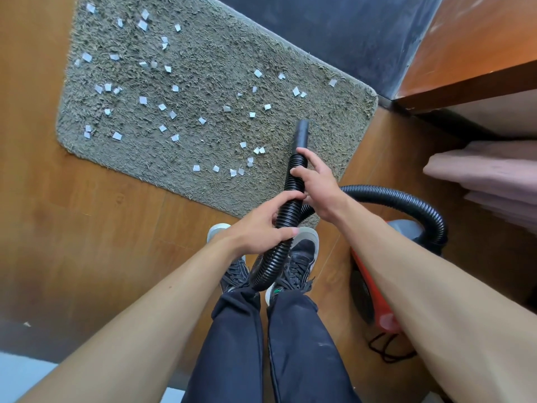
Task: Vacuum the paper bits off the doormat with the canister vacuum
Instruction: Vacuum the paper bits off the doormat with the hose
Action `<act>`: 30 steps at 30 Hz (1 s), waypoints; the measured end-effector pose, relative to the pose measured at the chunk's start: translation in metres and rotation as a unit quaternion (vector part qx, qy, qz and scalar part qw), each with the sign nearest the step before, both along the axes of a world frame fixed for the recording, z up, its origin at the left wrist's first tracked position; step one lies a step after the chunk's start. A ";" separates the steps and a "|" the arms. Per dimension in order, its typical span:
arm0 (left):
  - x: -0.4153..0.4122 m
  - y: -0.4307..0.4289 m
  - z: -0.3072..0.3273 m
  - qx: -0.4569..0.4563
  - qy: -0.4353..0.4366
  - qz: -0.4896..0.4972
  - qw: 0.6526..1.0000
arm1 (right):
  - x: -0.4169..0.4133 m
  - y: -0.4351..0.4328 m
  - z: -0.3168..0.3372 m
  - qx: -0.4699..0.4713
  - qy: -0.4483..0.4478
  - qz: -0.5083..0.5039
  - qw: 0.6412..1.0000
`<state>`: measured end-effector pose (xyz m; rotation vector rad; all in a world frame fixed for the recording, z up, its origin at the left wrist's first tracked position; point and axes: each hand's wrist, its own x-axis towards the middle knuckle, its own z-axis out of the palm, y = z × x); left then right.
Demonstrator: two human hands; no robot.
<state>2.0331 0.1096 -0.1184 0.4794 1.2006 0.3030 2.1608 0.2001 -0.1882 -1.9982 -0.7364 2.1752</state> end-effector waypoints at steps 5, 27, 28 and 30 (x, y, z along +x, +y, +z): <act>-0.007 -0.027 0.009 -0.050 -0.023 0.057 0.997 | -0.015 -0.017 0.008 -0.045 -0.002 0.059 0.997; -0.036 -0.083 0.012 -0.074 -0.045 0.168 0.982 | -0.067 -0.050 0.008 -0.050 -0.025 0.175 0.983; -0.037 -0.083 0.012 -0.073 -0.045 0.169 0.982 | -0.069 -0.050 0.009 -0.050 -0.024 0.178 0.982; -0.039 -0.083 0.013 -0.074 -0.045 0.174 0.981 | -0.071 -0.050 0.010 -0.047 -0.023 0.190 0.980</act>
